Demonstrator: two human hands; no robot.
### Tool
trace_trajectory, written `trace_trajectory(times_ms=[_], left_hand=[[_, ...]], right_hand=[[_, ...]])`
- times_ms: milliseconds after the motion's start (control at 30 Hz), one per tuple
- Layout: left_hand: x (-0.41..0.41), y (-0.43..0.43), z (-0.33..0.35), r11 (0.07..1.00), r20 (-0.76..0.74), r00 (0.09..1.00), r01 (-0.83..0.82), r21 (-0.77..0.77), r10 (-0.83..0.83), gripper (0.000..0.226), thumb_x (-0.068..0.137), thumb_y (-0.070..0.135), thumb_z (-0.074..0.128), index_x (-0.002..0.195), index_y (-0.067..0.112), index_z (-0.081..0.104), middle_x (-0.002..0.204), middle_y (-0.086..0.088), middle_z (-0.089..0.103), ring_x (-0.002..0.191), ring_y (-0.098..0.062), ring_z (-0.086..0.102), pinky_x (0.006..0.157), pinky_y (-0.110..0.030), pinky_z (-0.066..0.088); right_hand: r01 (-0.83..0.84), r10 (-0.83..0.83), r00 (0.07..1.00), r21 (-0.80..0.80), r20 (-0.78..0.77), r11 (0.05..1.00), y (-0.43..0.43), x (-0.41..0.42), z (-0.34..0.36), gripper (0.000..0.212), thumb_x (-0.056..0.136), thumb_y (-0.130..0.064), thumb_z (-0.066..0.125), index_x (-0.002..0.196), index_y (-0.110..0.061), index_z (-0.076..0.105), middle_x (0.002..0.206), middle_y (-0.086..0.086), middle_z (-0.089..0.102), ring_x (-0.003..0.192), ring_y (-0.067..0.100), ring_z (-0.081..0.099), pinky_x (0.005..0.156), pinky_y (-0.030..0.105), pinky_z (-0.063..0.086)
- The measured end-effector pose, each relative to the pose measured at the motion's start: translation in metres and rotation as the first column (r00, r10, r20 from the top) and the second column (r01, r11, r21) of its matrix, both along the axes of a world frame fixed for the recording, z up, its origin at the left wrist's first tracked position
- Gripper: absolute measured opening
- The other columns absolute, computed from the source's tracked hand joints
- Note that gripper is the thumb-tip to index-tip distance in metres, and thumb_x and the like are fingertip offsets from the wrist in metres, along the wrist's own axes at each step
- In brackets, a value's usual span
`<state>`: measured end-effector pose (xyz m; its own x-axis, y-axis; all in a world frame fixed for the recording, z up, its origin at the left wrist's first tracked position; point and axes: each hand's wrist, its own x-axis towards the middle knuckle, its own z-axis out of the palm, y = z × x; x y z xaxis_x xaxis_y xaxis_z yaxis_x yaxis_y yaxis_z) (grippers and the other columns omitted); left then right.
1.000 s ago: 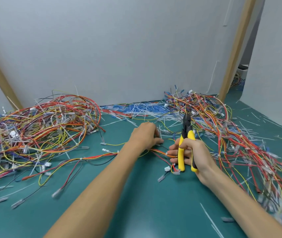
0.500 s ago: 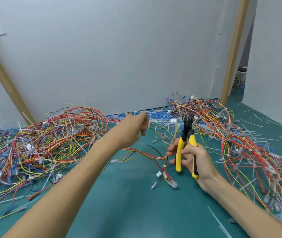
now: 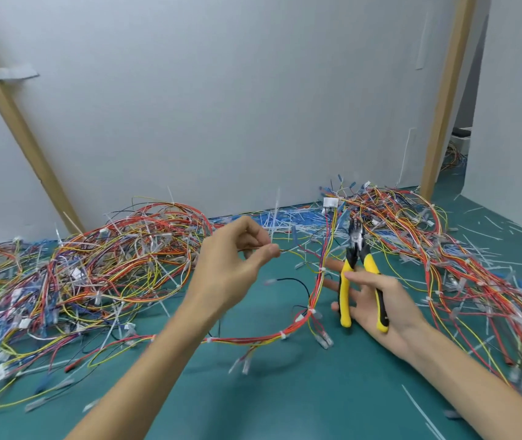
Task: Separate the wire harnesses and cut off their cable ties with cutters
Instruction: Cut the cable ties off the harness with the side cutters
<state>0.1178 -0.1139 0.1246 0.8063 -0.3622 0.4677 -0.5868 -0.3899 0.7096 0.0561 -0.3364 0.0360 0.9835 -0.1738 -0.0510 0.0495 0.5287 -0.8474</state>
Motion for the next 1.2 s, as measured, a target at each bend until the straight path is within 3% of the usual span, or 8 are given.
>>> trace_trajectory(times_ms=[133,267,500,733,867,967,1000,1200], left_hand=[[-0.013,0.003,-0.029,0.986,0.215,0.967,-0.156,0.059,0.140,0.029,0.083,0.019,0.080,0.103,0.029,0.062,0.076,0.025,0.072,0.084,-0.005,0.067,0.085,-0.026,0.046],[-0.018,0.010,-0.068,0.985,0.059,0.984,-0.165,-0.042,0.167,0.009,0.081,0.019,0.081,0.080,0.025,0.074,0.070,0.021,0.071,0.067,-0.001,0.068,0.072,-0.029,0.054],[-0.001,0.014,-0.085,0.983,-0.061,0.986,-0.159,-0.095,0.153,0.008,0.088,0.014,0.074,0.086,0.022,0.077,0.072,0.019,0.072,0.070,0.002,0.066,0.066,-0.007,0.046],[0.015,0.020,-0.103,0.984,-0.121,0.984,-0.145,-0.105,0.132,0.008,0.089,0.021,0.073,0.082,0.023,0.075,0.073,0.015,0.072,0.072,-0.008,0.065,0.067,-0.017,0.048],[0.020,0.022,-0.108,0.982,-0.134,0.987,-0.108,-0.158,0.087,0.008,0.088,0.021,0.074,0.081,0.026,0.075,0.076,0.017,0.072,0.075,-0.006,0.065,0.066,-0.011,0.044],[0.022,0.023,-0.109,0.979,-0.147,0.987,-0.092,-0.182,0.065,0.007,0.087,0.020,0.075,0.082,0.025,0.076,0.077,0.017,0.073,0.075,-0.005,0.067,0.069,-0.015,0.048],[0.022,0.023,-0.110,0.978,-0.154,0.986,-0.092,-0.187,0.063,0.007,0.087,0.020,0.076,0.082,0.025,0.076,0.076,0.017,0.073,0.074,-0.003,0.067,0.068,-0.014,0.048],[0.025,0.025,-0.114,0.991,-0.145,0.987,-0.090,-0.104,0.074,0.011,0.088,0.025,0.074,0.079,0.027,0.069,0.070,0.016,0.068,0.065,0.003,0.060,0.063,-0.007,0.040]], right_hand=[[0.050,-0.050,0.999,-0.033,-0.015,0.998,-0.002,0.000,0.001,0.030,0.090,-0.002,0.051,0.118,-0.007,0.058,0.129,0.001,0.069,0.108,0.027,0.071,0.067,0.038,0.050],[0.073,-0.077,0.996,-0.085,-0.046,0.994,0.000,-0.001,0.000,0.030,0.092,0.001,0.048,0.118,-0.004,0.063,0.126,-0.001,0.071,0.106,0.027,0.071,0.068,0.039,0.050],[0.096,-0.110,0.989,-0.136,-0.096,0.986,-0.004,0.000,-0.002,0.033,0.091,-0.002,0.049,0.117,0.000,0.068,0.117,0.003,0.074,0.079,0.018,0.070,0.068,0.039,0.050],[0.209,-0.283,0.951,-0.409,-0.128,0.888,-0.014,0.005,-0.006,0.023,0.090,-0.001,0.051,0.100,-0.003,0.072,0.092,0.014,0.068,0.064,0.020,0.059,0.060,0.037,0.048],[0.221,-0.408,0.910,-0.749,-0.071,0.624,-0.017,0.002,0.000,0.019,0.088,-0.006,0.059,0.088,-0.019,0.074,0.071,0.007,0.063,0.061,0.021,0.057,0.059,0.033,0.048],[0.234,-0.436,0.883,-0.968,0.173,0.090,-0.012,-0.004,0.006,0.016,0.080,-0.010,0.070,0.088,-0.024,0.068,0.067,-0.001,0.062,0.064,0.023,0.055,0.060,0.034,0.040],[0.237,-0.417,0.881,-0.971,0.221,-0.014,-0.006,-0.007,0.008,0.019,0.078,-0.010,0.074,0.089,-0.024,0.067,0.067,-0.004,0.061,0.065,0.022,0.055,0.058,0.034,0.038],[0.307,-0.248,0.907,-0.937,0.341,-0.164,0.021,-0.015,0.009,0.039,0.068,-0.005,0.082,0.097,-0.024,0.064,0.085,-0.007,0.061,0.076,0.021,0.053,0.071,0.031,0.037]])
